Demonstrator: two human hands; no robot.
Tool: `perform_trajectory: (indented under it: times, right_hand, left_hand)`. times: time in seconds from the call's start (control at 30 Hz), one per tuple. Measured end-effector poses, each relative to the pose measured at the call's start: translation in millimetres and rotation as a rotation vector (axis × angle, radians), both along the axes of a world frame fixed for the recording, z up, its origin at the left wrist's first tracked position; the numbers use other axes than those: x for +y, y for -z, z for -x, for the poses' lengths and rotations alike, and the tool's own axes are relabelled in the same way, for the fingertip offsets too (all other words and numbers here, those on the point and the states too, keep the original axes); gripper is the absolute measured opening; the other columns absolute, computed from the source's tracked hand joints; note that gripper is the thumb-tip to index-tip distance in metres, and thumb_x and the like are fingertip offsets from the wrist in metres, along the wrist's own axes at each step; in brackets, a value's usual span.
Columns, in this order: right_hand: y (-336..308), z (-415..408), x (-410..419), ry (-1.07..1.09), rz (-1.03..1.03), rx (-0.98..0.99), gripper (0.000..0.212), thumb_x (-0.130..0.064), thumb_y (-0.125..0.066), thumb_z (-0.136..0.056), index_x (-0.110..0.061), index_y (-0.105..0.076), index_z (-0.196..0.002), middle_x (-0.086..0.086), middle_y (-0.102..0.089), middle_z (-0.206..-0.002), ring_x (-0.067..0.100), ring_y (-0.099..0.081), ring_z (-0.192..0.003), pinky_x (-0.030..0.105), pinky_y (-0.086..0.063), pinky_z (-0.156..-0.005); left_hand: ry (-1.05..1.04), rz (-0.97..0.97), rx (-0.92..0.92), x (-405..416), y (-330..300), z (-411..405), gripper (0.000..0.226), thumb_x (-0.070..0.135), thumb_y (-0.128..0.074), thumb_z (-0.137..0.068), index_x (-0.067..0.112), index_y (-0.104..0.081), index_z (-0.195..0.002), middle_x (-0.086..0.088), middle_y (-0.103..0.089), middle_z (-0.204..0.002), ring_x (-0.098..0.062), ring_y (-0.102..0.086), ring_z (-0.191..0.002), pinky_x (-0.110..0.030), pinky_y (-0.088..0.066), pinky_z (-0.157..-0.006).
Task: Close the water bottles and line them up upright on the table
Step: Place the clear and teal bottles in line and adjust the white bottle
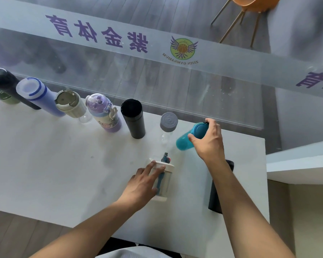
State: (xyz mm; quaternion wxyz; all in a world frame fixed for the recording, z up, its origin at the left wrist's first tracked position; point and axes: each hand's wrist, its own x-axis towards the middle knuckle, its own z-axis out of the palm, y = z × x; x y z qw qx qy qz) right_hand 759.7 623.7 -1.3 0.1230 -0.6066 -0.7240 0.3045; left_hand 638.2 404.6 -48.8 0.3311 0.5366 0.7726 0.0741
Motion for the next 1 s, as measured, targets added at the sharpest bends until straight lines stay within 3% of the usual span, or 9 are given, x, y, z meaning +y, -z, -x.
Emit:
perform_trajectory:
  times: [0.17, 0.43, 0.77, 0.9, 1.0]
  right_hand:
    - [6, 1, -2, -0.082, -0.114, -0.040, 0.079, -0.029, -0.083, -0.075, -0.017, -0.045, -0.143, 0.005, -0.049, -0.138, 0.029, -0.050, -0.122, 0.034, -0.040, -0.105]
    - [9, -1, -1, -0.100, -0.129, -0.053, 0.082, -0.028, -0.085, -0.074, -0.017, -0.043, -0.143, 0.006, -0.050, -0.138, 0.030, -0.049, -0.122, 0.036, -0.041, -0.105]
    - [8, 2, -2, -0.081, -0.130, -0.115, 0.084, -0.032, -0.083, -0.075, -0.018, -0.040, -0.146, 0.006, -0.047, -0.142, 0.032, -0.048, -0.123, 0.038, -0.041, -0.102]
    - [3, 2, -6, -0.065, -0.121, -0.184, 0.094, -0.045, -0.083, -0.073, -0.022, -0.034, -0.150, 0.006, -0.042, -0.146, 0.032, -0.045, -0.128, 0.040, -0.039, -0.107]
    - [-1, -1, -21, -0.028, -0.330, -0.140, 0.085, -0.050, -0.079, -0.075, -0.017, -0.043, -0.144, 0.010, -0.048, -0.137, 0.032, -0.051, -0.120, 0.041, -0.040, -0.104]
  left_hand:
    - [-0.004, -0.005, 0.004, 0, -3, 0, 0.074, 0.026, -0.062, -0.087, 0.043, -0.021, -0.146, 0.010, -0.015, -0.160, -0.025, -0.039, -0.126, -0.035, -0.040, -0.099]
    - [0.000, -0.014, 0.006, 1, -3, -2, 0.073, 0.024, -0.062, -0.087, 0.041, -0.022, -0.146, 0.010, -0.016, -0.159, -0.025, -0.039, -0.124, -0.035, -0.041, -0.096]
    - [0.015, -0.007, 0.002, -1, 1, 0, 0.076, 0.025, -0.061, -0.087, 0.043, -0.018, -0.147, 0.009, -0.013, -0.160, -0.026, -0.039, -0.124, -0.036, -0.041, -0.098]
    - [0.029, 0.002, 0.010, -1, 4, 2, 0.076, 0.027, -0.060, -0.088, 0.043, -0.016, -0.148, 0.006, -0.013, -0.161, -0.027, -0.038, -0.127, -0.037, -0.041, -0.100]
    - [0.036, 0.004, 0.022, -1, 5, 2, 0.077, 0.028, -0.060, -0.088, 0.043, -0.016, -0.149, 0.003, -0.018, -0.159, -0.027, -0.039, -0.125, -0.037, -0.041, -0.099]
